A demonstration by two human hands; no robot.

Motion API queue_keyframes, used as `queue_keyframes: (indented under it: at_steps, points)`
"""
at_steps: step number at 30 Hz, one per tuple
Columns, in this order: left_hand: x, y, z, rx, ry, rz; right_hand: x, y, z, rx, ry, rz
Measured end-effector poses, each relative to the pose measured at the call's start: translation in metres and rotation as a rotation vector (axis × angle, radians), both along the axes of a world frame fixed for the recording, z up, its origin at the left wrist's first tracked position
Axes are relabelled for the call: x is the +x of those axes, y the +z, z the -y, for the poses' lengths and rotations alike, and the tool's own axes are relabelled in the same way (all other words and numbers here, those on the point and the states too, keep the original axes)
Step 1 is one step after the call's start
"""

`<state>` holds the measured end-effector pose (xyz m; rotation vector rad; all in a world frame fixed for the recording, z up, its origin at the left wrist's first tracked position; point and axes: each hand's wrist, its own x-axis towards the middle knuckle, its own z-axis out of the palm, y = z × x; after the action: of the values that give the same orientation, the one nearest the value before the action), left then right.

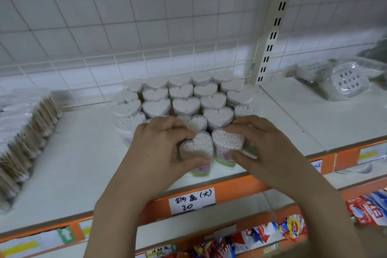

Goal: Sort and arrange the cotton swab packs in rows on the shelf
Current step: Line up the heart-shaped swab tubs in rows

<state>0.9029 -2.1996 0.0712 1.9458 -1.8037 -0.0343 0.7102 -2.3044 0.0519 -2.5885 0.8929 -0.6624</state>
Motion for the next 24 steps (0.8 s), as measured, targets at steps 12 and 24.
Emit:
queue_keyframes:
  at_steps: [12,24]
  points:
    - [-0.001,-0.006,0.003,0.046,-0.067,-0.037,0.0,0.0,0.009,-0.007,0.036,-0.018]
    - [-0.001,-0.007,0.009,-0.004,-0.015,-0.107,0.012,0.013,0.014,-0.016,0.116,-0.038]
